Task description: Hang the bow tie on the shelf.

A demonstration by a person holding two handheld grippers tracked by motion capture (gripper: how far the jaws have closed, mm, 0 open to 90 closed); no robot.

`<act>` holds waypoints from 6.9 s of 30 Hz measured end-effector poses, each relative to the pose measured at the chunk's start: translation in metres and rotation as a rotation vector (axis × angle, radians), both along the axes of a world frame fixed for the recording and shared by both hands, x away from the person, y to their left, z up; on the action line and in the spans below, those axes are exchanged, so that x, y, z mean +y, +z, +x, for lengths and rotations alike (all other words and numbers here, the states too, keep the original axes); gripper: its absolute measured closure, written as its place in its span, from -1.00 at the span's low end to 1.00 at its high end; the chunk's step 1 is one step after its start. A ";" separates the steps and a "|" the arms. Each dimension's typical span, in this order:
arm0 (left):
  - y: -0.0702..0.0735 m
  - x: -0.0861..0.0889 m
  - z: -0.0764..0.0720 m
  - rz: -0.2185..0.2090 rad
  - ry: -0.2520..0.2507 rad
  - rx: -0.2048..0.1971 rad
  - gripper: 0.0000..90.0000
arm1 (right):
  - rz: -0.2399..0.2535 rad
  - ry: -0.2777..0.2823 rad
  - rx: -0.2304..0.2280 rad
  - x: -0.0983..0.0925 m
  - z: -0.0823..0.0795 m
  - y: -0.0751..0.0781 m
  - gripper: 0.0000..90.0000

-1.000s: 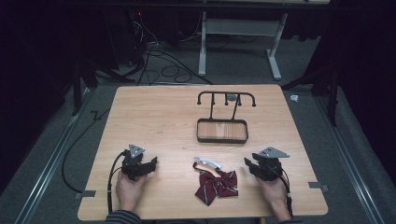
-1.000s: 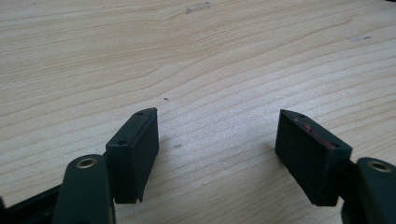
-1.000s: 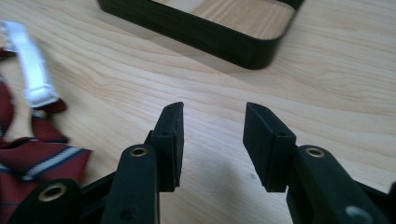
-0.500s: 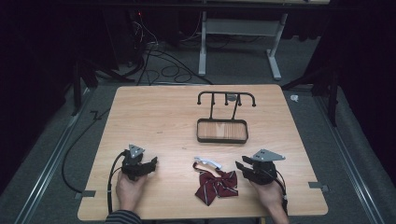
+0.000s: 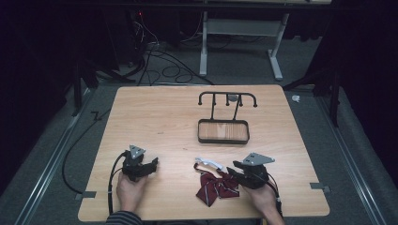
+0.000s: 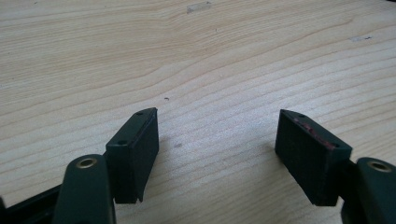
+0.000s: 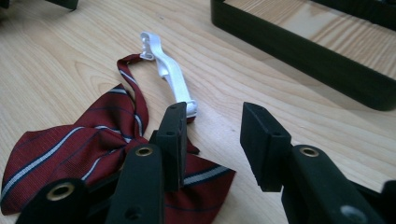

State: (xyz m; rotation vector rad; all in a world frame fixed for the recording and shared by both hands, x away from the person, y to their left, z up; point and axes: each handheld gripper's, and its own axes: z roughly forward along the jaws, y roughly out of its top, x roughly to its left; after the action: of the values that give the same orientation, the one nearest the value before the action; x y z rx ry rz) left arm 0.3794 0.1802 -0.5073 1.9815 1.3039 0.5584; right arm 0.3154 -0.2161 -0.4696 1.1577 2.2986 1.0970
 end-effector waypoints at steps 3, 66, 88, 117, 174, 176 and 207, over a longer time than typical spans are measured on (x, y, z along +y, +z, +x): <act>0.000 0.000 0.000 0.000 0.000 0.000 -0.31 | -0.007 0.017 0.012 0.006 0.002 -0.002 0.40; 0.000 0.000 0.000 -0.002 -0.001 0.000 -0.31 | 0.050 0.067 -0.077 -0.004 0.022 0.058 0.71; 0.000 0.000 0.000 -0.001 -0.001 0.000 -0.31 | 0.083 0.047 -0.176 -0.020 0.040 0.108 0.71; 0.000 0.000 0.000 -0.006 0.001 -0.002 -0.31 | 0.076 0.013 -0.217 -0.022 0.064 0.137 0.71; 0.000 0.001 0.000 -0.008 0.000 -0.002 -0.31 | 0.032 0.027 -0.204 0.002 0.128 0.162 0.71; 0.000 0.001 0.000 -0.009 0.001 -0.001 -0.31 | 0.030 0.024 -0.201 0.002 0.129 0.162 0.71; 0.000 0.001 0.000 -0.010 0.002 0.000 -0.31 | 0.000 -0.060 -0.184 -0.002 0.160 0.160 0.71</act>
State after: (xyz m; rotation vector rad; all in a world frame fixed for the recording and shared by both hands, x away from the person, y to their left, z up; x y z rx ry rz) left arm 0.3796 0.1811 -0.5074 1.9718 1.3062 0.5517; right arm 0.4750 -0.2182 -0.3097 1.0713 2.1104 1.1315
